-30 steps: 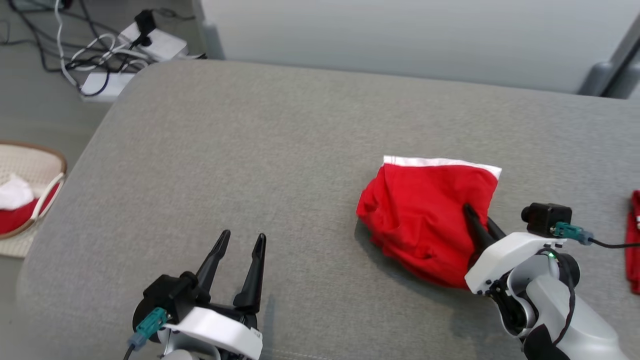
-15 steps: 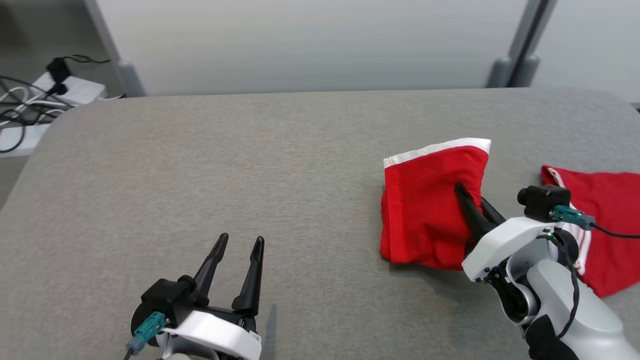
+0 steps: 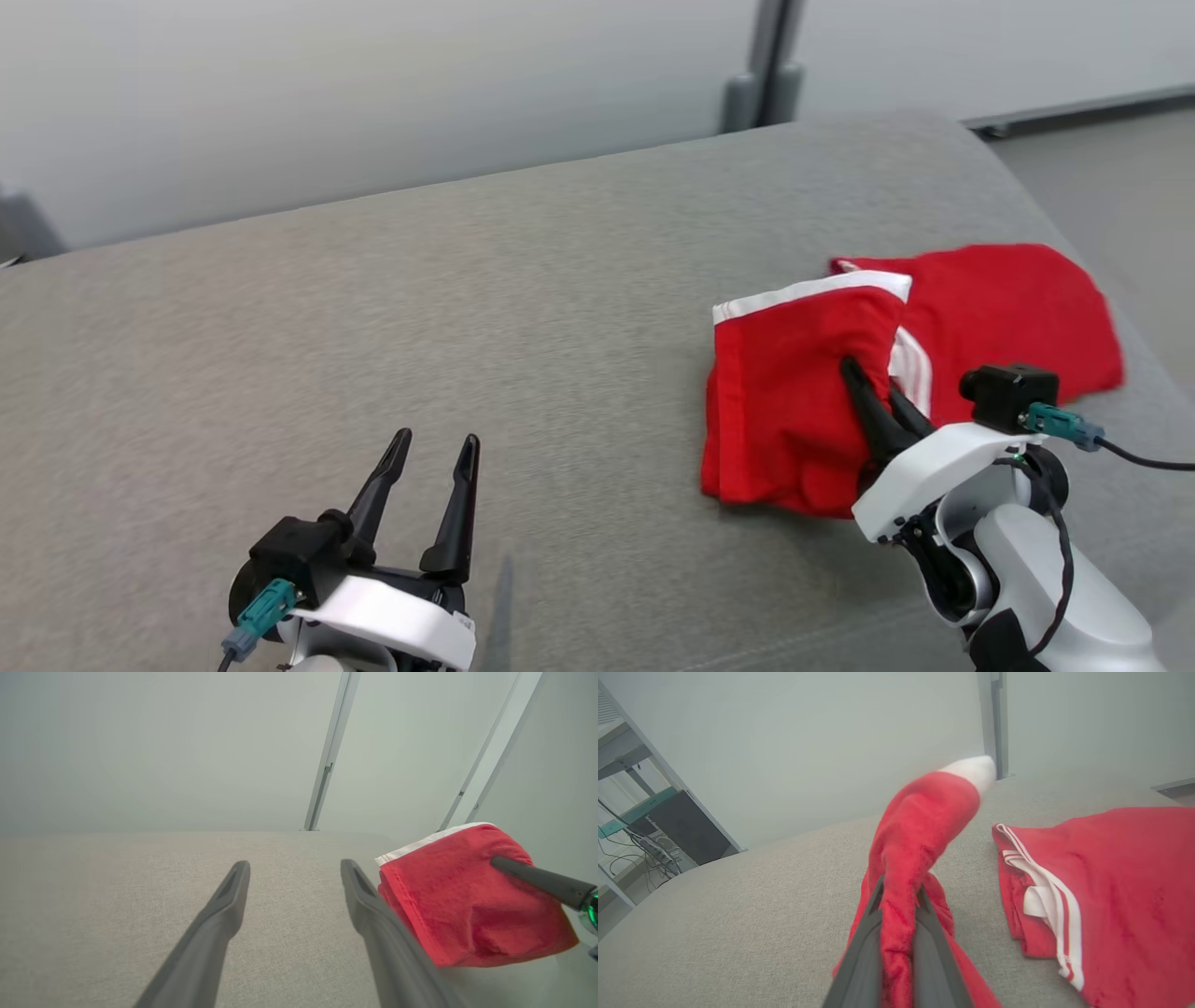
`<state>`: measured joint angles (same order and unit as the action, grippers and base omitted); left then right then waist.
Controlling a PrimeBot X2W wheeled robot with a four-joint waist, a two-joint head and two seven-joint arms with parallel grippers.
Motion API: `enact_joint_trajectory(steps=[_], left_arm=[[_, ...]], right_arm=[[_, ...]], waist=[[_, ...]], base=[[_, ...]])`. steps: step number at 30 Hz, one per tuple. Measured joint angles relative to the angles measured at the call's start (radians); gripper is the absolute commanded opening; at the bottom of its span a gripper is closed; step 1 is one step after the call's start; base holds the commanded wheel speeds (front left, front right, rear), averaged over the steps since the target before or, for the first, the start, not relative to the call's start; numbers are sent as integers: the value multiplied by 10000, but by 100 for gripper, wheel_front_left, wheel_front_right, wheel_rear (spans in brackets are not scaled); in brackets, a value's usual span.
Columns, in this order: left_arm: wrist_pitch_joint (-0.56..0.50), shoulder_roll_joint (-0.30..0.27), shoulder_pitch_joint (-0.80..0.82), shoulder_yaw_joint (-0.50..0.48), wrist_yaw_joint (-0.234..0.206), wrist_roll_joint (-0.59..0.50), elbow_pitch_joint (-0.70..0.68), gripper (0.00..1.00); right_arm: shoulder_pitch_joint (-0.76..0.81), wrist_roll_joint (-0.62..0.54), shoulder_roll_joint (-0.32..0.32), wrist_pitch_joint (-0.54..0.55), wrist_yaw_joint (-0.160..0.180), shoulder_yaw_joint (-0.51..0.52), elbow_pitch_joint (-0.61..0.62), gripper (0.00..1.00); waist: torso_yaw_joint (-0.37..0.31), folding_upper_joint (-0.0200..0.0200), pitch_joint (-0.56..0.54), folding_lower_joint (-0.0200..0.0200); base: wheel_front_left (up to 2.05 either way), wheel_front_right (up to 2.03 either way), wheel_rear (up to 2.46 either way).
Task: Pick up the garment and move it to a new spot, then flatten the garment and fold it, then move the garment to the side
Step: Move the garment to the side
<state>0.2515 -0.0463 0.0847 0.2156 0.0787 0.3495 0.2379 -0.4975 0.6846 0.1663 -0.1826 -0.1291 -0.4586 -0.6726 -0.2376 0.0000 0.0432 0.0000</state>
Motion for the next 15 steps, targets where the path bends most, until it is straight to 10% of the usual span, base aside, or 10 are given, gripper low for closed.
enact_joint_trajectory(steps=[15], left_arm=[[0, -2, 174, -182, 104, -416, -19, 100]], right_arm=[[56, -322, -121, 176, 0, 190, 529, 0]], waist=[[-1753, 0, 841, 0]], base=[[0, 0, 0]])
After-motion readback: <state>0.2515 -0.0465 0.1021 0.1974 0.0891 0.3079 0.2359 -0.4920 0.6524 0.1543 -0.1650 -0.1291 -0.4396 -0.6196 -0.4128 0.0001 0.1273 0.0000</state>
